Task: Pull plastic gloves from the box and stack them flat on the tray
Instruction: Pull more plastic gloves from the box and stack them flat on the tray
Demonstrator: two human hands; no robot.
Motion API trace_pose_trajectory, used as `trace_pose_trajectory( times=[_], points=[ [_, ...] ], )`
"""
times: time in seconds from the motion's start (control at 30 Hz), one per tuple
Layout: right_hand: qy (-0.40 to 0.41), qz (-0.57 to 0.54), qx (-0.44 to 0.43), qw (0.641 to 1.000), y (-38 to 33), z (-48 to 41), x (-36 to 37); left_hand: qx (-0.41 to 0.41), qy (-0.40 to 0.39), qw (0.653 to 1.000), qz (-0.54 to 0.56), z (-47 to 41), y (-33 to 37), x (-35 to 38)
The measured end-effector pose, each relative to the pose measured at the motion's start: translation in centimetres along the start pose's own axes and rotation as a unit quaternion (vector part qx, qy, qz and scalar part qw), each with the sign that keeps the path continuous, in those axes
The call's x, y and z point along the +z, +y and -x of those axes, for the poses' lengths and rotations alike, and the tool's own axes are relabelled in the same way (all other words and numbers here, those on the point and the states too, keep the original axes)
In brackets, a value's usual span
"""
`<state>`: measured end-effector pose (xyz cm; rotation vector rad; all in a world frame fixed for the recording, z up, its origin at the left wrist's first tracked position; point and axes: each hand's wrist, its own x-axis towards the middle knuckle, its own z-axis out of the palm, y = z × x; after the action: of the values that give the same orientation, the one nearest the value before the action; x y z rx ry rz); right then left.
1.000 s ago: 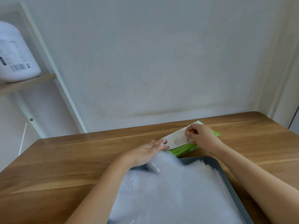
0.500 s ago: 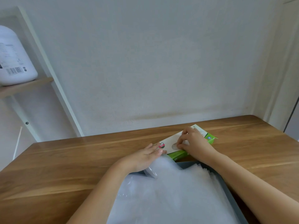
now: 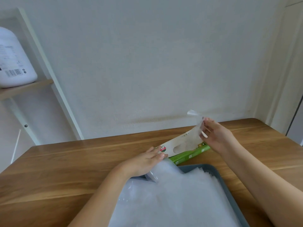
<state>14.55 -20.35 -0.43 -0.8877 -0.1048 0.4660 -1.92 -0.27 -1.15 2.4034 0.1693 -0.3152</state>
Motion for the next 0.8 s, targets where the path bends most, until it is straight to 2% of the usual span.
trace_pose_trajectory(
  times=[0.13,0.23,0.33,0.43,0.5,0.6,0.7,0.8],
  points=[
    [-0.097,-0.063,-0.06,0.991,-3.1,1.7,2.8,-0.009,-0.002,1.0,-0.008,-0.1,0.0,0.0],
    [-0.178,-0.088,-0.037,0.979,-5.3,4.6,5.4,-0.007,0.013,1.0,0.025,0.1,0.1,-0.4],
    [-0.243,0.02,-0.014,0.97,-6.0,7.5,7.3,0.018,0.101,0.99,0.098,0.9,1.4,-1.2],
    [-0.228,0.093,0.064,0.967,-5.1,8.8,8.2,0.089,0.243,0.949,0.182,3.1,3.4,-3.5],
    [-0.23,0.129,0.11,0.958,-4.1,9.6,8.6,0.13,0.236,0.942,0.2,5.3,4.9,-4.7],
    [-0.228,0.18,0.121,0.949,-2.4,10.6,8.9,0.16,0.131,0.944,0.259,7.8,7.3,-3.7],
    [-0.222,0.206,0.15,0.941,-1.0,11.9,9.0,0.122,0.179,0.927,0.307,8.1,7.5,-1.3],
    [-0.223,0.149,0.225,0.937,-0.4,12.8,8.6,0.091,0.238,0.892,0.373,8.7,6.6,-0.2]
  ],
)
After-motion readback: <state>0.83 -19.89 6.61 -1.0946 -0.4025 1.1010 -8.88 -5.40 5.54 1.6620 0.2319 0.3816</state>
